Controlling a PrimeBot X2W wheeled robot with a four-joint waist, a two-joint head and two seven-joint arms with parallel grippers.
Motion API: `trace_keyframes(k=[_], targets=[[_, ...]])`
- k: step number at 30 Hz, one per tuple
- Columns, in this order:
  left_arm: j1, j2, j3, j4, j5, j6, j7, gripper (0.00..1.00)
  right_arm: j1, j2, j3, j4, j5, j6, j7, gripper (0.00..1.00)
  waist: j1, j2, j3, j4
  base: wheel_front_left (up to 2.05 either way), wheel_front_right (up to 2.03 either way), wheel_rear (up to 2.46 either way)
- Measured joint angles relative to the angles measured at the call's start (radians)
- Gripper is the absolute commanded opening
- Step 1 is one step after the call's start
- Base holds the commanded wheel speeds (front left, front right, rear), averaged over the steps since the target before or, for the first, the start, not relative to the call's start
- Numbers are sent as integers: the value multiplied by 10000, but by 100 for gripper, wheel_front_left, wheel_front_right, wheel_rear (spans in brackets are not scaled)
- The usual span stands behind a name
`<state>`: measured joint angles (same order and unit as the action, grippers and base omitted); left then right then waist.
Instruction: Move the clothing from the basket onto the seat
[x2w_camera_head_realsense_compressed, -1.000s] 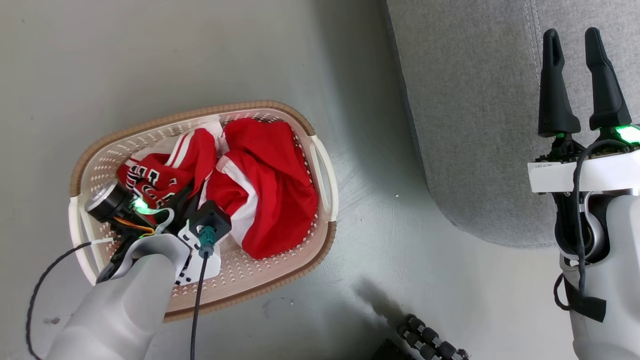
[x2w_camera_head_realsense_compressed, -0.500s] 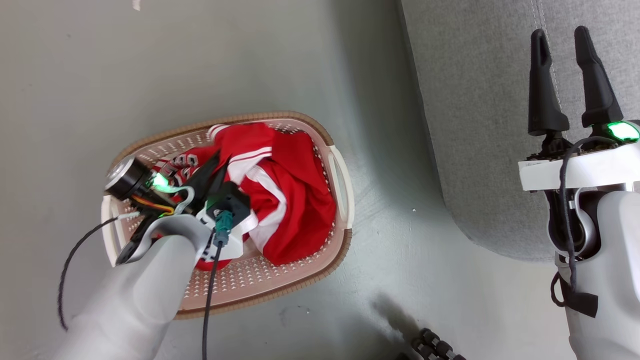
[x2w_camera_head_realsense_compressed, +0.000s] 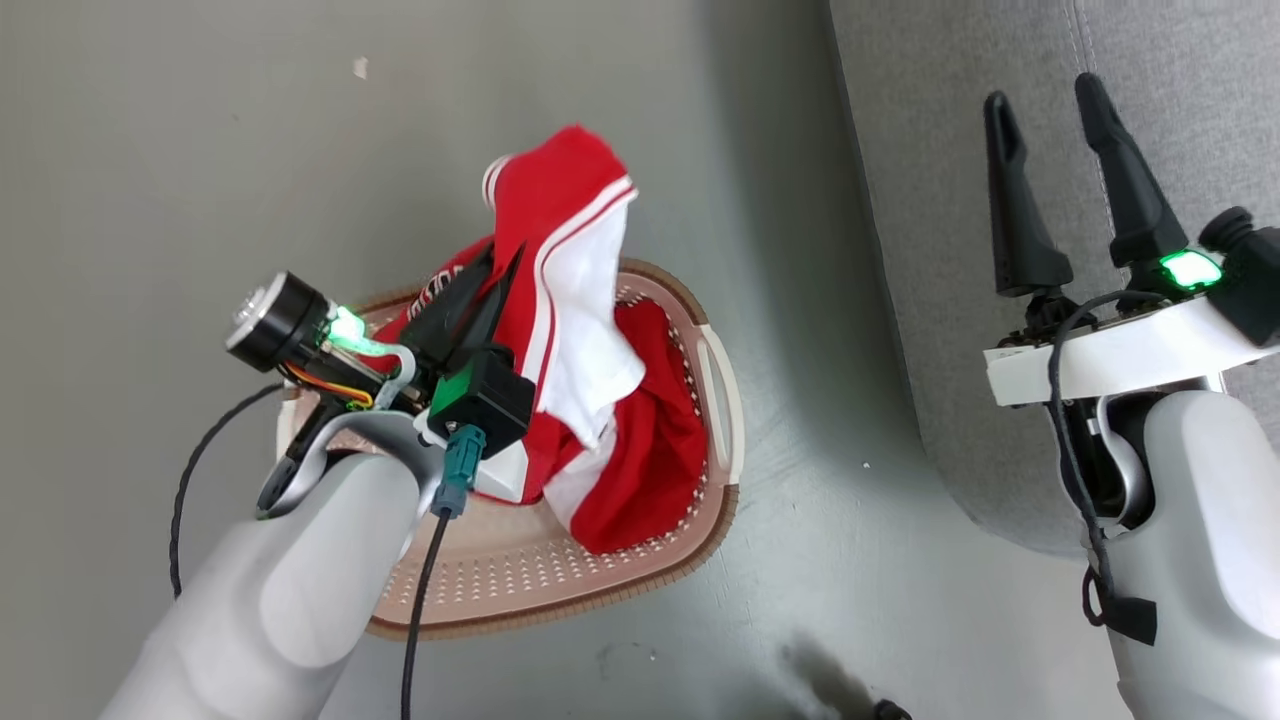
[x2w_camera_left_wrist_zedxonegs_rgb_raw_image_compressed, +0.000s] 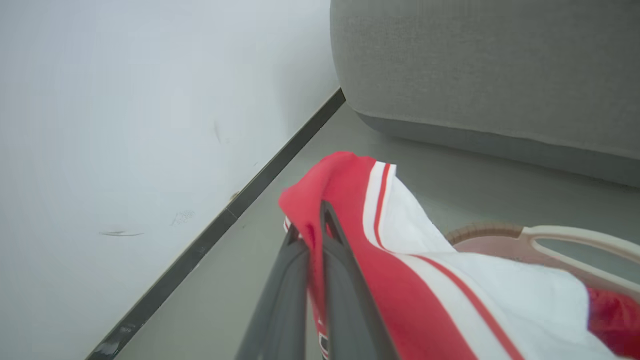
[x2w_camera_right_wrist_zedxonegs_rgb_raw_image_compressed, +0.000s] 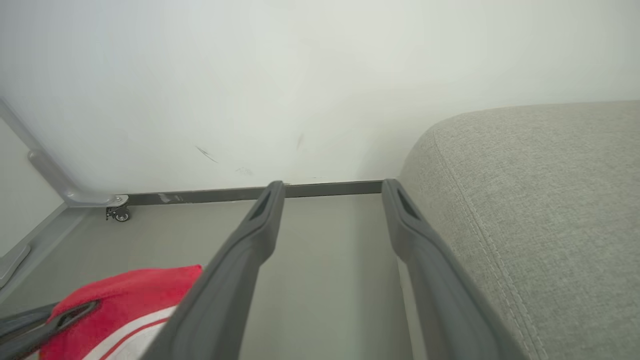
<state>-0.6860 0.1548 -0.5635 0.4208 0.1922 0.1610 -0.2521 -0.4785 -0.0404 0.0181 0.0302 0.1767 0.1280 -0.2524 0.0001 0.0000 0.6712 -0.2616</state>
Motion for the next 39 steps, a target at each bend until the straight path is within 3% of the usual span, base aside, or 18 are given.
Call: trace_keyframes(k=[19, 29, 39], targets=[[-1, 963, -54, -4038, -454, -79, -48, 0, 442, -176, 1348, 683, -357, 0, 0, 100, 0, 0, -1629, 621, 0, 0, 0], [-21, 1112, -217, -4579, -1049, -629, -50, 0, 574, -922, 2828, 1243, -115, 0, -2, 100, 0, 0, -2664, 815, 0, 0, 0], [-2, 988, -539, -4692, -1569, -1087, -50, 0, 686, -1237, 4824, 1406, 681, 0, -2, 100, 0, 0, -3653, 949, 0, 0, 0]])
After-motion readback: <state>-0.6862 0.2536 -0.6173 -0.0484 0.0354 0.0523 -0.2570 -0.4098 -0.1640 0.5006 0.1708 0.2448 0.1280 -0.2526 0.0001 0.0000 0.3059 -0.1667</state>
